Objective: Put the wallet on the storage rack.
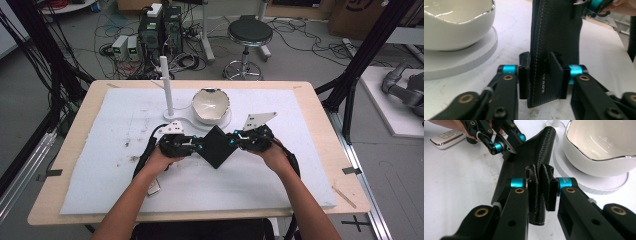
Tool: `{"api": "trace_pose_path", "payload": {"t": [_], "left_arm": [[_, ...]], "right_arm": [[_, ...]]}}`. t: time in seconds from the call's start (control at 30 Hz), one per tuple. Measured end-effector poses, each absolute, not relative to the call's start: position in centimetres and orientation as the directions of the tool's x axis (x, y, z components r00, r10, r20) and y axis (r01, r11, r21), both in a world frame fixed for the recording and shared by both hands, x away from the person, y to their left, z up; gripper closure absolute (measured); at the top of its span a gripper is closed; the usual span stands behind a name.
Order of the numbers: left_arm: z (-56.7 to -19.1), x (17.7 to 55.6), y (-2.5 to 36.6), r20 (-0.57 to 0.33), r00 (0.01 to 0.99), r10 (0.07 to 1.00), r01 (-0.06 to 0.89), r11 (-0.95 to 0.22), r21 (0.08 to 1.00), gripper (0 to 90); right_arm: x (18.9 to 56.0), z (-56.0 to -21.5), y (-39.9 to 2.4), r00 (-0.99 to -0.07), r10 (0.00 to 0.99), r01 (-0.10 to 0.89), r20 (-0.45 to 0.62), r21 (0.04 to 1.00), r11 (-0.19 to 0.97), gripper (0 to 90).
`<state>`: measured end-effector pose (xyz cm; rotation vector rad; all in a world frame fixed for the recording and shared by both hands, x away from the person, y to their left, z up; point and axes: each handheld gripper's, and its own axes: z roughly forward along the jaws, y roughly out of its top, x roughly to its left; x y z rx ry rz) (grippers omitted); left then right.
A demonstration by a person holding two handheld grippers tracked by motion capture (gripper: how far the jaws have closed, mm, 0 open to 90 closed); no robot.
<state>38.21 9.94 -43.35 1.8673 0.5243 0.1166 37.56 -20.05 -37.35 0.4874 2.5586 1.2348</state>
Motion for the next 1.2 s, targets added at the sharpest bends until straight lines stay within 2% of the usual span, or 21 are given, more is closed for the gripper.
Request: {"api": "trace_pose_path", "payload": {"t": [0.1,0.2,0.27,0.3,0.37,0.47,0.57,0.67,0.7,0.73,0.9,1.03,1.2], "left_arm": [[-43.0,37.9,10.0,-0.154,0.909,0.387,0.261,-0.243,0.934,77.2],[-42.8,37.6,9.9,-0.128,0.923,0.363,0.226,-0.242,0.944,79.7],[-42.8,37.5,9.8,-0.116,0.928,0.353,0.209,-0.237,0.949,80.5],[-42.7,37.4,9.8,-0.105,0.933,0.344,0.196,-0.241,0.95,80.5],[-42.6,37.2,9.7,-0.083,0.941,0.327,0.17,-0.245,0.955,80.5],[-42.5,37.1,9.7,-0.081,0.945,0.318,0.164,-0.243,0.956,80.5],[-42.5,37.1,9.7,-0.079,0.948,0.309,0.157,-0.237,0.959,80.6],[-42.5,37.1,9.7,-0.082,0.948,0.307,0.159,-0.234,0.959,80.6],[-42.5,37.1,9.7,-0.081,0.948,0.307,0.157,-0.233,0.96,80.5],[-42.5,37.2,9.7,-0.08,0.949,0.306,0.157,-0.233,0.96,80.5],[-42.5,37.2,9.7,-0.081,0.949,0.304,0.156,-0.231,0.96,80.3],[-42.5,37.1,9.7,-0.076,0.953,0.293,0.148,-0.23,0.962,80.1],[-42.5,37.1,9.7,-0.097,0.943,0.317,0.174,-0.223,0.959,78.4]], "right_arm": [[37.7,-37.3,-20.5,-0.908,0.415,0.201,-0.065,0.8,0.566,83.3],[38.1,-37.3,-21.0,-0.906,0.422,0.226,-0.039,0.797,0.56,78.1],[38.6,-37.6,-21.0,-0.914,0.405,0.238,-0.017,0.788,0.568,63.2],[38.6,-37.6,-21.0,-0.914,0.405,0.238,-0.017,0.788,0.568,63.2],[38.9,-37.8,-21.0,-0.912,0.411,0.245,-0.014,0.785,0.57,45.6],[39.6,-38.2,-21.2,-0.916,0.402,0.251,0.008,0.792,0.557,38.5],[40.0,-38.6,-21.2,-0.929,0.365,0.268,0.06,0.788,0.554,39.7],[40.1,-38.7,-20.6,-0.953,0.294,0.235,0.067,0.776,0.586,49.1],[40.2,-38.8,-20.1,-0.965,0.251,0.214,0.073,0.771,0.599,55.2],[40.2,-38.8,-20.1,-0.965,0.251,0.214,0.073,0.771,0.599,55.2],[40.1,-38.6,-20.1,-0.972,0.221,0.203,0.084,0.774,0.6,72.2],[39.8,-38.4,-20.5,-0.978,0.178,0.194,0.108,0.779,0.597,75.5],[39.8,-38.3,-20.4,-0.977,0.182,0.202,0.114,0.773,0.601,78.5]]}}
